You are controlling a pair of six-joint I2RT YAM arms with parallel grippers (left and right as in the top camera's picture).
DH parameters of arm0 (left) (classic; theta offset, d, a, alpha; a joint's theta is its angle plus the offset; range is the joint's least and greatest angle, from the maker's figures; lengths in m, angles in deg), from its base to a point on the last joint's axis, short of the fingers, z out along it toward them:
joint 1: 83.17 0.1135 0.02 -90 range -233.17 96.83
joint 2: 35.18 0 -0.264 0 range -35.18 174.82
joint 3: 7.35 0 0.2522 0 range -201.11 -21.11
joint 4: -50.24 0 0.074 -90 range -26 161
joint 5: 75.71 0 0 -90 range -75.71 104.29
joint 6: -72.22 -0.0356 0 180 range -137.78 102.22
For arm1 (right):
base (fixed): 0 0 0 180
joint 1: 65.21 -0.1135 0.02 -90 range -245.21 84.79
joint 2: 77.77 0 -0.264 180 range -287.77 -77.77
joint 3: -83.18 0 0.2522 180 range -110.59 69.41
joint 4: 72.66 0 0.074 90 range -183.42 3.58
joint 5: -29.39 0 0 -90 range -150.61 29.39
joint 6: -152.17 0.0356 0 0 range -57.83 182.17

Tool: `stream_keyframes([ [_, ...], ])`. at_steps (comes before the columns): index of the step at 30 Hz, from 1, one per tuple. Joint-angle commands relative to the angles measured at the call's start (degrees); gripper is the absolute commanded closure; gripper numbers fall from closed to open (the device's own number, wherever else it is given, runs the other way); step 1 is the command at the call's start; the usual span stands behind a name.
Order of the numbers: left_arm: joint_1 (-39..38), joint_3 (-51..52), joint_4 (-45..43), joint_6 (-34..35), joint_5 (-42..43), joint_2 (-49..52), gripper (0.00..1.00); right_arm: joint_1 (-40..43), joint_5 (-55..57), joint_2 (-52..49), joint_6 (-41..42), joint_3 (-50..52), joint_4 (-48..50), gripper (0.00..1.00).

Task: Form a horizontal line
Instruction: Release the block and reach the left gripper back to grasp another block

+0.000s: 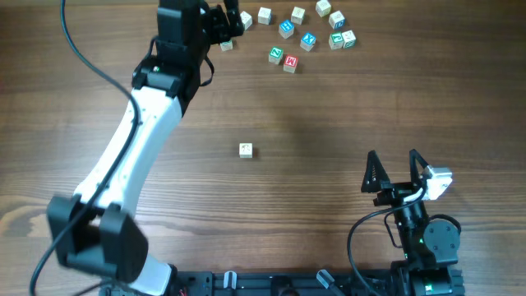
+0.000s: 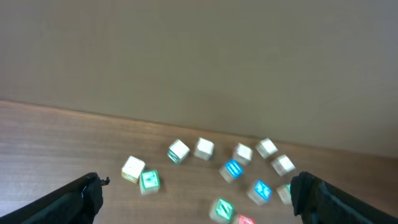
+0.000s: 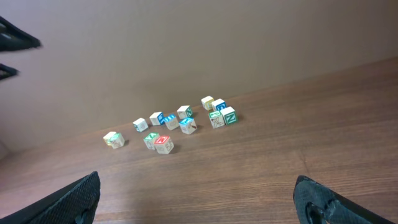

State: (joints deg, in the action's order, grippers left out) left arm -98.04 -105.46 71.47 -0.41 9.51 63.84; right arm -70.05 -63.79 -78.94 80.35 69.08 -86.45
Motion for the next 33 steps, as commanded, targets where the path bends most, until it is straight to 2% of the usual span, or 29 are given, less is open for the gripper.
stream_keyframes([
  [1, 0.24, -0.33, -5.33, 5.38, 0.74, 10.91, 0.02, -0.24, 0.17, 0.15, 0.24, 0.02, 0.13, 0.00],
  [5, 0.09, -0.33, -10.12, 12.39, 0.92, 19.54, 0.04, -0.24, 0.17, 0.15, 0.24, 0.04, 0.13, 0.00],
  [8, 0.09, -0.33, -13.92, 14.10, 0.90, 25.31, 0.05, -0.24, 0.17, 0.15, 0.22, 0.04, 0.13, 0.00],
  [15, -0.02, -0.42, -20.55, 14.36, -1.11, 33.16, 0.06, -0.24, 0.17, 0.15, 0.22, 0.04, 0.11, 0.00],
  [17, -0.09, -0.44, -22.16, 10.60, -2.23, 35.45, 0.07, -0.24, 0.17, 0.15, 0.24, 0.02, 0.13, 0.00],
  [21, -0.17, -0.42, -22.23, 9.60, -6.10, 35.80, 0.07, -0.24, 0.17, 0.15, 0.22, 0.04, 0.13, 0.00],
  [27, -0.17, -0.44, -24.94, 9.31, -6.25, 37.73, 0.20, -0.24, 0.17, 0.15, 0.22, 0.02, 0.13, 0.00],
  [31, -0.37, -1.84, -25.66, 6.58, -6.21, 39.54, 0.29, -0.24, 0.17, 0.15, 0.22, 0.02, 0.13, 0.00],
  [33, -0.55, -1.99, -25.73, 5.20, -6.25, 39.52, 0.41, -0.24, 0.17, 0.15, 0.24, 0.02, 0.13, 0.00],
])
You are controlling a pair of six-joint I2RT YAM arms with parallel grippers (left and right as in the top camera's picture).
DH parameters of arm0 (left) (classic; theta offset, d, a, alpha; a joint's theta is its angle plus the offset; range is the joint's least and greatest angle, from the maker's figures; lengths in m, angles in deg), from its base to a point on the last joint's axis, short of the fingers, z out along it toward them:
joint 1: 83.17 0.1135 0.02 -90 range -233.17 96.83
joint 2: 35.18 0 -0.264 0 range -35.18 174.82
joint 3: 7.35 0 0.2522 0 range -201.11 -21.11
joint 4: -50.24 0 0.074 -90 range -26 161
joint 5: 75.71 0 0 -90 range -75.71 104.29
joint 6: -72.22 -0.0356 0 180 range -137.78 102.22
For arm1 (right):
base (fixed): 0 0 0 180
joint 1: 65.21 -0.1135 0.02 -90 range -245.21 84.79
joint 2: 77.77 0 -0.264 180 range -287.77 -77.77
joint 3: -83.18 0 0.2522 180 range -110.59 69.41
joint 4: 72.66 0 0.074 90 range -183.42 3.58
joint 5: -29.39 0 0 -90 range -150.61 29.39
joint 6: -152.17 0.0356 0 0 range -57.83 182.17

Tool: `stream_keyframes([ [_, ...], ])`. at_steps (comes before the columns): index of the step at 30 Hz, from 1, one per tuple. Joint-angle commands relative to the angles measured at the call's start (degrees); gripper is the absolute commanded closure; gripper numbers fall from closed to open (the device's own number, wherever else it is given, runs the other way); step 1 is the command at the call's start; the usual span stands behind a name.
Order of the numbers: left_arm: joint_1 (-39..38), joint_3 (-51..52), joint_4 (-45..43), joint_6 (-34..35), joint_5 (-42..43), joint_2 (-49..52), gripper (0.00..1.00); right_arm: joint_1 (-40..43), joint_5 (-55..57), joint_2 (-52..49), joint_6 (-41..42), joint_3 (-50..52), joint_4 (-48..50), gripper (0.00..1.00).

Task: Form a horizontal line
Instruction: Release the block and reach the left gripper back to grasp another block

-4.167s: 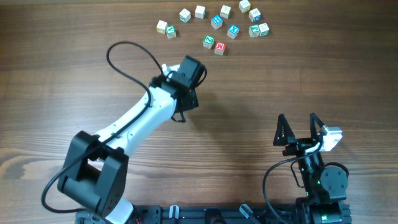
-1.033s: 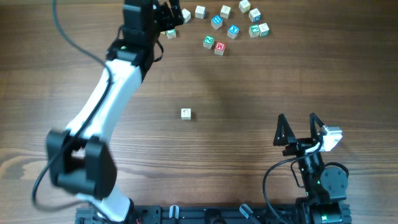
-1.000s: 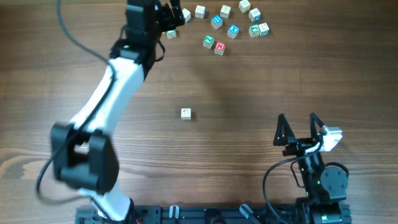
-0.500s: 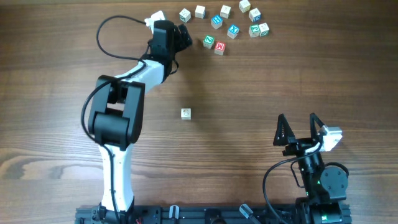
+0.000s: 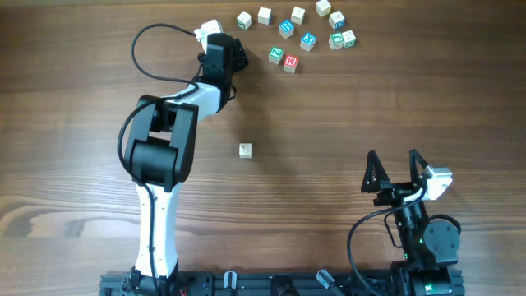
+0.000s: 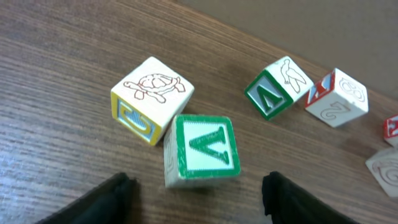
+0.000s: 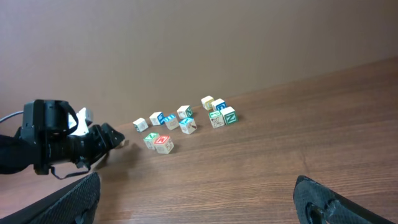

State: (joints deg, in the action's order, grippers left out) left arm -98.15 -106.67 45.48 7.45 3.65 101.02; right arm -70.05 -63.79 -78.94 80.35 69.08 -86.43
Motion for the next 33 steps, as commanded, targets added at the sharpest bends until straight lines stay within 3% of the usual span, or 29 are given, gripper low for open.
stream_keyframes([
  [1, -0.55, -1.03, 0.28, -2.78, -0.37, 2.34, 0.48, -0.24, 0.17, 0.15, 0.20, 0.04, 0.11, 0.00],
  [4, -1.16, -2.05, 0.35, -4.07, -0.39, 2.10, 0.61, -0.24, 0.17, 0.15, 0.22, 0.04, 0.09, 0.00],
  [9, -2.45, -2.60, 6.14, -5.79, -3.58, -2.32, 0.71, -0.24, 0.17, 0.15, 0.22, 0.04, 0.11, 0.00],
  [20, -5.49, -2.60, 21.35, -5.31, -3.80, -16.79, 0.75, -0.24, 0.17, 0.15, 0.24, 0.02, 0.11, 0.00],
  [22, -6.29, -2.60, 21.90, -5.31, -3.82, -18.47, 0.67, -0.24, 0.17, 0.15, 0.24, 0.02, 0.11, 0.00],
  [23, -6.45, -2.60, 21.35, -5.25, -3.82, -18.58, 0.49, -0.24, 0.17, 0.15, 0.20, 0.02, 0.11, 0.00],
  [24, -6.45, -2.60, 20.87, -4.66, -3.82, -18.45, 0.37, -0.24, 0.17, 0.15, 0.24, 0.02, 0.11, 0.00],
  [27, -5.70, -2.58, 18.25, -4.09, -3.82, -16.98, 0.12, -0.24, 0.17, 0.15, 0.22, 0.04, 0.11, 0.00],
  [30, -3.69, -2.58, 11.69, -5.35, -3.56, -13.27, 0.06, -0.24, 0.17, 0.15, 0.24, 0.04, 0.11, 0.00],
  [33, -1.44, -2.60, 5.51, -5.33, -3.28, -8.81, 0.07, -0.24, 0.17, 0.15, 0.24, 0.02, 0.11, 0.00],
])
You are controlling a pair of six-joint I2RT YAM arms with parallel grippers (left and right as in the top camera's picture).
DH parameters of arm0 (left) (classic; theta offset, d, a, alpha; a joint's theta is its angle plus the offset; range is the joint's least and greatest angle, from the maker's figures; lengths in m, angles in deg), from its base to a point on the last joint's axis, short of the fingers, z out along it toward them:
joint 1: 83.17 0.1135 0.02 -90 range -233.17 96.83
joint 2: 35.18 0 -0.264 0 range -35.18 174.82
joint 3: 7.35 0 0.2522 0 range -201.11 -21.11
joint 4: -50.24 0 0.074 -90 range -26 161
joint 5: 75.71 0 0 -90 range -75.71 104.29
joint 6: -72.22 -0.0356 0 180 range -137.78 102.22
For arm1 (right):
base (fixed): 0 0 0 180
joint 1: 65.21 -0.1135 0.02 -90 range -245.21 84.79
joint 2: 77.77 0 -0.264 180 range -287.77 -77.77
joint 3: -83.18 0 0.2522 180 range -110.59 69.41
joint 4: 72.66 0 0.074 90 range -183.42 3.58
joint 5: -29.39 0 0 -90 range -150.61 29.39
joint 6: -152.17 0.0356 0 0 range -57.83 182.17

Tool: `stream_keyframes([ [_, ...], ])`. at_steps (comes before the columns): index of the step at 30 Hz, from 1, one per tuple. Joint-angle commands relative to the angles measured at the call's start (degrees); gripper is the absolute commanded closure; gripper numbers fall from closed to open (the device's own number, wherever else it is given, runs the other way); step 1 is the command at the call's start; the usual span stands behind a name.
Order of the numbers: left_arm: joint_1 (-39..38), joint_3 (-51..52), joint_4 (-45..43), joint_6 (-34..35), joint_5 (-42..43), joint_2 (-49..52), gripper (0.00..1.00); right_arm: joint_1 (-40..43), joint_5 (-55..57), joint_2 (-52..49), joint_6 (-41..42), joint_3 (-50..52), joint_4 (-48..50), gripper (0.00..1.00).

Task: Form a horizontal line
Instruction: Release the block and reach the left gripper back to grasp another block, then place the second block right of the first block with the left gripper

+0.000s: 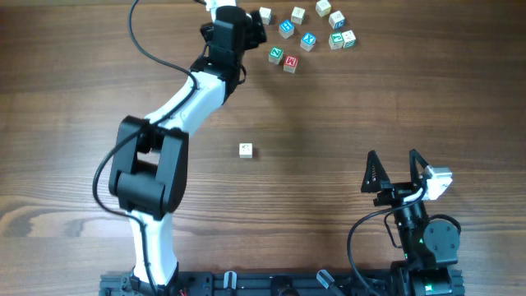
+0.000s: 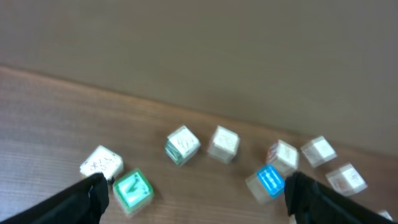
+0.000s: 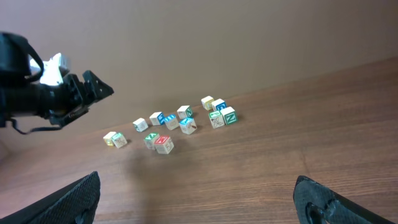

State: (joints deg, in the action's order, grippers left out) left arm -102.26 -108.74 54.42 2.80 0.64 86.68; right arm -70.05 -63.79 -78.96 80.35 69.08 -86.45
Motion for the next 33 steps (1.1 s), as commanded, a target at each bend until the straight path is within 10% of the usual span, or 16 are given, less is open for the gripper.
stream_keyframes([
  [1, 3.26, -0.52, -5.29, -0.68, 0.20, 6.80, 0.08, -0.24, 0.17, 0.17, 0.22, 0.04, 0.13, 0.00],
  [13, 9.64, -9.57, -14.23, -1.18, 5.51, 22.62, 0.04, -0.24, 0.17, 0.17, 0.24, 0.02, 0.13, 0.00],
  [21, 9.53, -10.01, -9.49, -3.89, 6.03, 22.84, 0.61, -0.24, 0.17, 0.17, 0.22, 0.02, 0.13, 0.00],
  [33, 9.25, -9.99, 8.55, -3.91, 6.49, 7.96, 0.76, -0.24, 0.17, 0.17, 0.22, 0.02, 0.13, 0.00],
])
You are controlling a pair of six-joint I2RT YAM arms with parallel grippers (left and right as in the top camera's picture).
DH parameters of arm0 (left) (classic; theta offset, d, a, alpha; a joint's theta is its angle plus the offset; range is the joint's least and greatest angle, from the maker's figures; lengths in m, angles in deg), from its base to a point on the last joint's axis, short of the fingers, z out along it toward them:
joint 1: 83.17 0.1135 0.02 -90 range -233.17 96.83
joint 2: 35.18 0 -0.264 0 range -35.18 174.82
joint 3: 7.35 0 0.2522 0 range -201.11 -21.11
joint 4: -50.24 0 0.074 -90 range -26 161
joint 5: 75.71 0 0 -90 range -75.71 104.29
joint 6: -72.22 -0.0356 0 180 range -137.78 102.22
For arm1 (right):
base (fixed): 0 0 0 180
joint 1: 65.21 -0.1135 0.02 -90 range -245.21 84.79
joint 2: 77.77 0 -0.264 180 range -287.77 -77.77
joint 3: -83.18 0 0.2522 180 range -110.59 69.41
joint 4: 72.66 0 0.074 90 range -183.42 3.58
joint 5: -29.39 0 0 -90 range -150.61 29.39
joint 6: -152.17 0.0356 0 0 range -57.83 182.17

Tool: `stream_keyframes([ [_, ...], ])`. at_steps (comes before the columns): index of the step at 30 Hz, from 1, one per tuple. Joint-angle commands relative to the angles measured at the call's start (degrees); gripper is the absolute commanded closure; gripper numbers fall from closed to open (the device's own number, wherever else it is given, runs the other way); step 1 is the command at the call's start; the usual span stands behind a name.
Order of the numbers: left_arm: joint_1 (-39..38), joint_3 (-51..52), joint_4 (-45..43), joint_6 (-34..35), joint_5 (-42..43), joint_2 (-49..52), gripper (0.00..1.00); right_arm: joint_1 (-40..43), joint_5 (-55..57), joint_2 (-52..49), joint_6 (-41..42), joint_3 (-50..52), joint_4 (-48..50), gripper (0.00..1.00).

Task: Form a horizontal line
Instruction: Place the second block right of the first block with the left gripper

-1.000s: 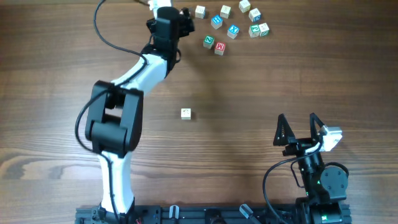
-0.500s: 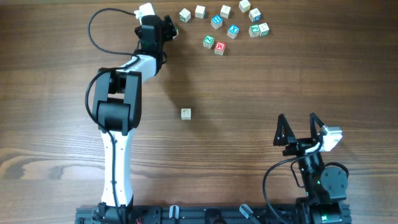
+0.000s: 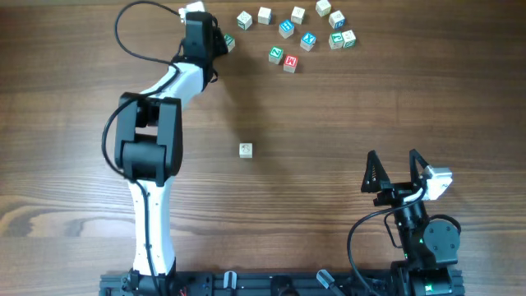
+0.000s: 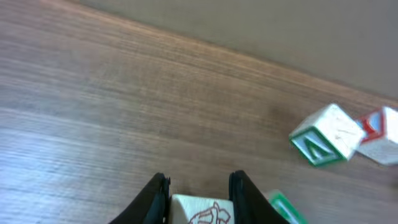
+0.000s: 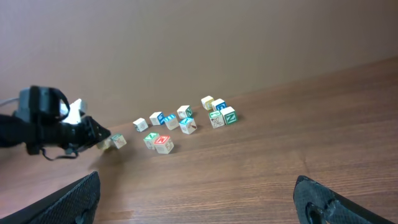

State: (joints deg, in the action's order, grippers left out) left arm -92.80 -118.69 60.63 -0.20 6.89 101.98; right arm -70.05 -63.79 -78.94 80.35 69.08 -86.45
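My left gripper [image 4: 198,182] is low on the wooden table [image 4: 93,112] and shut on a white turtle block [image 4: 200,211] with a brown turtle drawing on top. A green V block [image 4: 284,208] lies just right of it. In the overhead view the left gripper [image 3: 203,34] sits at the far left end of the block cluster [image 3: 296,29]. One lone pale block [image 3: 245,150] rests mid-table. My right gripper [image 3: 393,156] stands open near the front right, nothing between its fingers [image 5: 74,199].
Beyond the held block lie a tilted green-and-white block [image 4: 325,135] and a red-lettered block [image 4: 380,127]. The remaining loose blocks [image 5: 186,121] are scattered along the table's far edge. The left arm [image 3: 156,123] stretches across the left half of the table.
My left gripper was open and raised, looking over the cluster; now it is lower and further left, shut on the turtle block. The right arm and the lone block have not moved.
My left gripper first hung open high over the blocks. Then it was low and open right in front of the turtle block and green V block. Then it was raised and open again. Now it grips the turtle block on the table.
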Motion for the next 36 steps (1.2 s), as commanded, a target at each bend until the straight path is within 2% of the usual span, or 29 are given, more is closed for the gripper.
stream_keyframes([
  [1, -0.22, -0.04, 4.44, -0.92, 0.26, -9.97, 0.79, -0.24, 0.17, 0.15, 0.24, 0.02, 0.13, 0.00],
  [6, -1.22, -0.04, 15.13, -0.90, 0.31, -21.07, 0.79, -0.24, 0.17, 0.15, 0.24, 0.02, 0.13, 0.00],
  [7, -2.78, -0.04, 20.09, -0.63, 0.33, -25.75, 0.78, -0.24, 0.17, 0.15, 0.22, 0.02, 0.13, 0.00],
  [11, -7.76, -0.04, 30.21, -0.57, 0.31, -32.50, 0.77, -0.24, 0.17, 0.15, 0.22, 0.02, 0.13, 0.00],
  [17, -17.05, 0.02, 47.95, 7.63, 0.28, -34.32, 0.78, -0.24, 0.17, 0.15, 0.22, 0.04, 0.13, 0.00],
  [19, -20.06, 0.55, 53.00, 12.37, 0.31, -33.40, 0.81, -0.24, 0.17, 0.15, 0.24, 0.02, 0.13, 0.00],
  [23, -24.83, 5.31, 50.93, 16.41, 0.28, -32.41, 0.82, -0.24, 0.17, 0.15, 0.24, 0.04, 0.13, 0.00],
  [27, -28.50, 13.27, 42.95, 16.41, 0.15, -31.61, 0.82, -0.24, 0.17, 0.15, 0.22, 0.02, 0.13, 0.00],
  [31, -29.49, 21.42, 36.04, 22.73, -6.27, -31.17, 0.84, -0.24, 0.17, 0.15, 0.22, 0.02, 0.13, 0.00],
  [36, -29.53, 28.41, 29.44, 25.59, -6.60, -31.17, 0.83, -0.24, 0.17, 0.15, 0.24, 0.02, 0.13, 0.00],
])
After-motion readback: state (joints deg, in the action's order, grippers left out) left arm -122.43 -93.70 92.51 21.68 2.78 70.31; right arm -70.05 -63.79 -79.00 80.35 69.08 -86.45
